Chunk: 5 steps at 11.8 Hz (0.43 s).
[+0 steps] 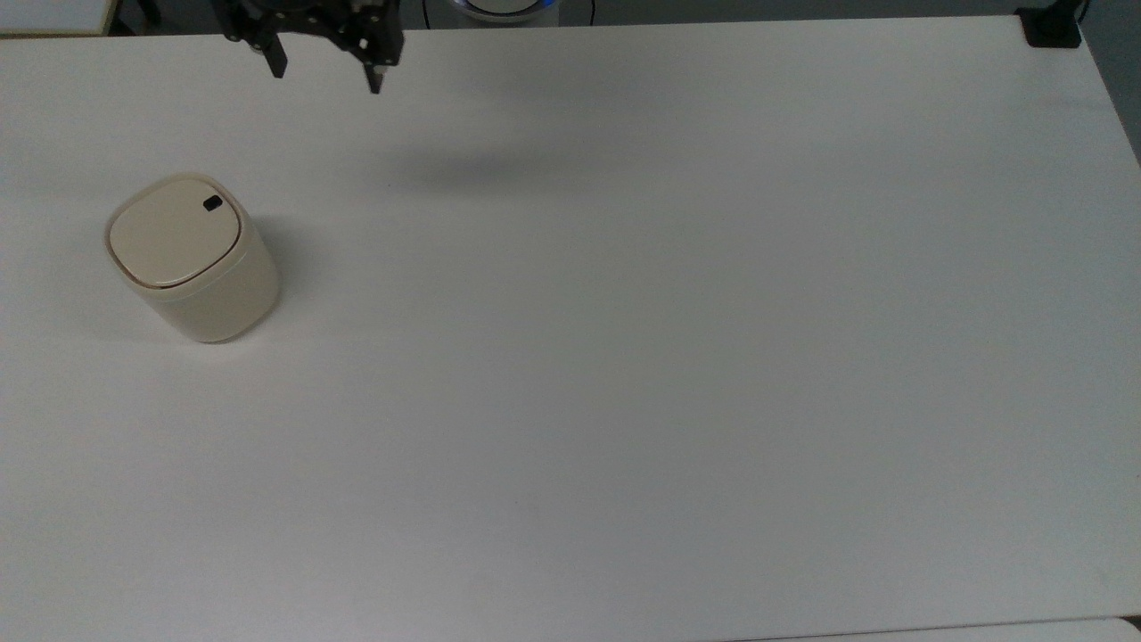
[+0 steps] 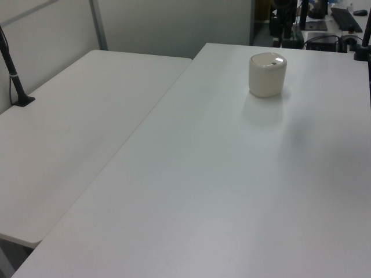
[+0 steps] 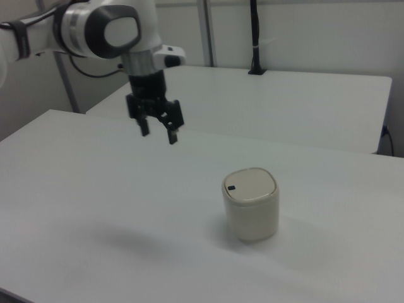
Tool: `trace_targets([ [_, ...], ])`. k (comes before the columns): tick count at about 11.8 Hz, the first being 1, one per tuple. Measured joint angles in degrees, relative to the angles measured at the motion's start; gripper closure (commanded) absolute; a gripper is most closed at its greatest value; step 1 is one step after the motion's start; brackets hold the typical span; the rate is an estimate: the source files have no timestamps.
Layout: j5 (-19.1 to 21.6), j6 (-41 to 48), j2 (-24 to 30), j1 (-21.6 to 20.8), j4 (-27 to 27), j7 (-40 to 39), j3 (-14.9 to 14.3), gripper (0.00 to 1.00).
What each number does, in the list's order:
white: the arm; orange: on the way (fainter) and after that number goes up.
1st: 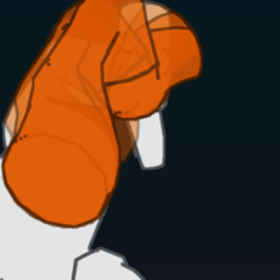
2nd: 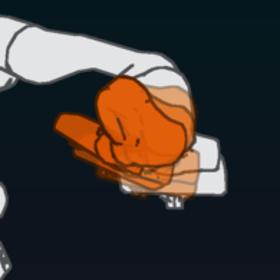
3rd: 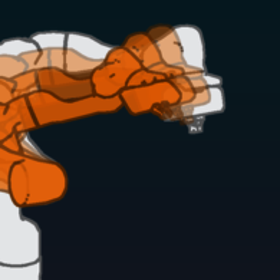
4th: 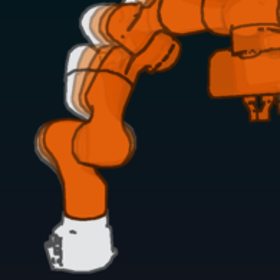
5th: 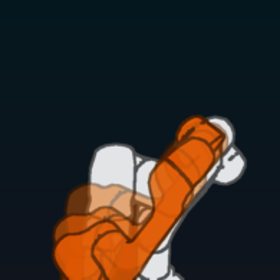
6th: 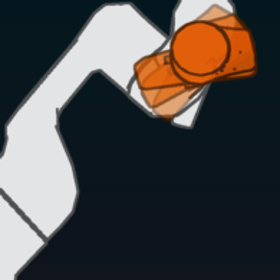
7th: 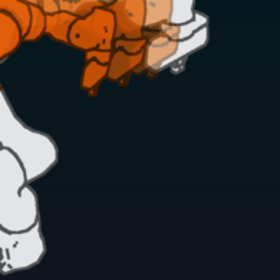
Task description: Close the trash bin
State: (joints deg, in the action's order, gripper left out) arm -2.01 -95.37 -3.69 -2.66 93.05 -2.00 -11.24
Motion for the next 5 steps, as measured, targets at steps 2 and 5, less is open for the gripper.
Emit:
trace_targets([
  [2,1.06,0.91,0.04,-1.83,-0.08,-2.13,1.44,0.0],
  [5,1.16,1.23,0.13,-2.93,-0.22,-2.4,1.43,0.0],
])
